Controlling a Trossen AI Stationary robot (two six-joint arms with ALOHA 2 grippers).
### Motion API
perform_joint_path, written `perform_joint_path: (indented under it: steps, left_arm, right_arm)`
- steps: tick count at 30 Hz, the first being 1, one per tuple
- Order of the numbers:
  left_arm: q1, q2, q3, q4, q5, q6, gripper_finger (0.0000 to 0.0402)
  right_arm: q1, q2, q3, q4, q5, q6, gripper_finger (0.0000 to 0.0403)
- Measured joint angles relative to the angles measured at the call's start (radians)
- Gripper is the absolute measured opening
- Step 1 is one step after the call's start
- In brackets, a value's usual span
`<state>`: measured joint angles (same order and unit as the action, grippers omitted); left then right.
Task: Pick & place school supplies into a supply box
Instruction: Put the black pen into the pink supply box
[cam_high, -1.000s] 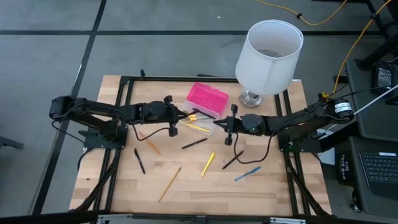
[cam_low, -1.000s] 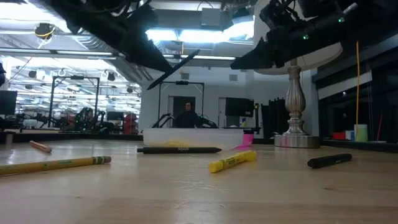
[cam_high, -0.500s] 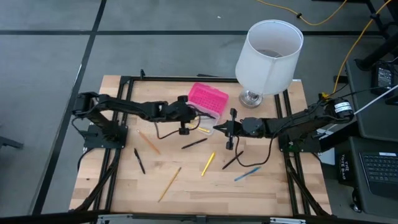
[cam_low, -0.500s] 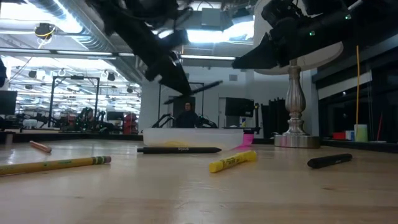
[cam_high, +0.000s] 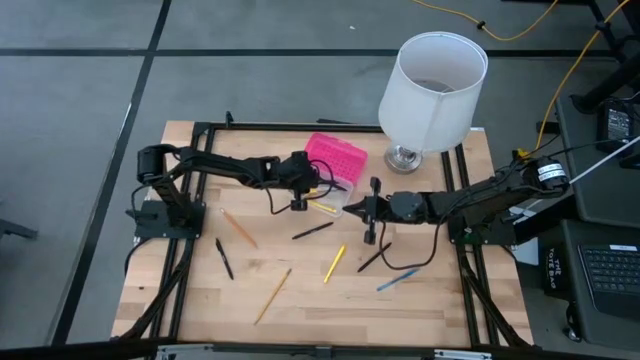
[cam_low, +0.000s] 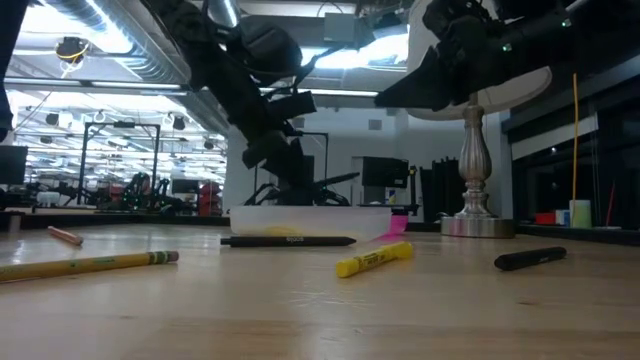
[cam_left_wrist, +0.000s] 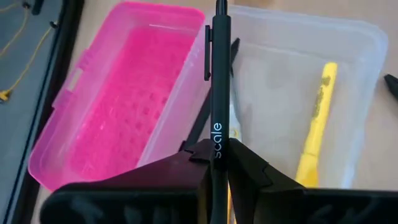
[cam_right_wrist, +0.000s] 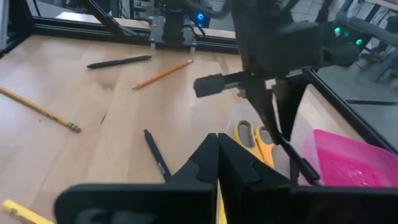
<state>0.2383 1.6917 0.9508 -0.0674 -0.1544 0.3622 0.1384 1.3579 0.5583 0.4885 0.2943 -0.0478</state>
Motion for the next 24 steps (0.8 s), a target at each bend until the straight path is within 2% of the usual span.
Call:
perform_joint_path:
  steps: [6,16,24]
  left_arm:
    - [0.014,0.008,0.0,-0.004,-0.009,0.0,0.0019]
    - [0.018,0.008,0.0,-0.004,-0.008,-0.006,0.0021]
    - [0.014,0.008,0.0,-0.004,-0.022,-0.004,0.0062]
  right_arm:
    - [0.006,0.0,0.0,0.0,0.0,0.028,0.0025]
    - [0.006,0.0,0.0,-0.008,0.0,0.042,0.0005]
    - [0.006,0.0,0.0,-0.015,0.0,0.032,0.0027]
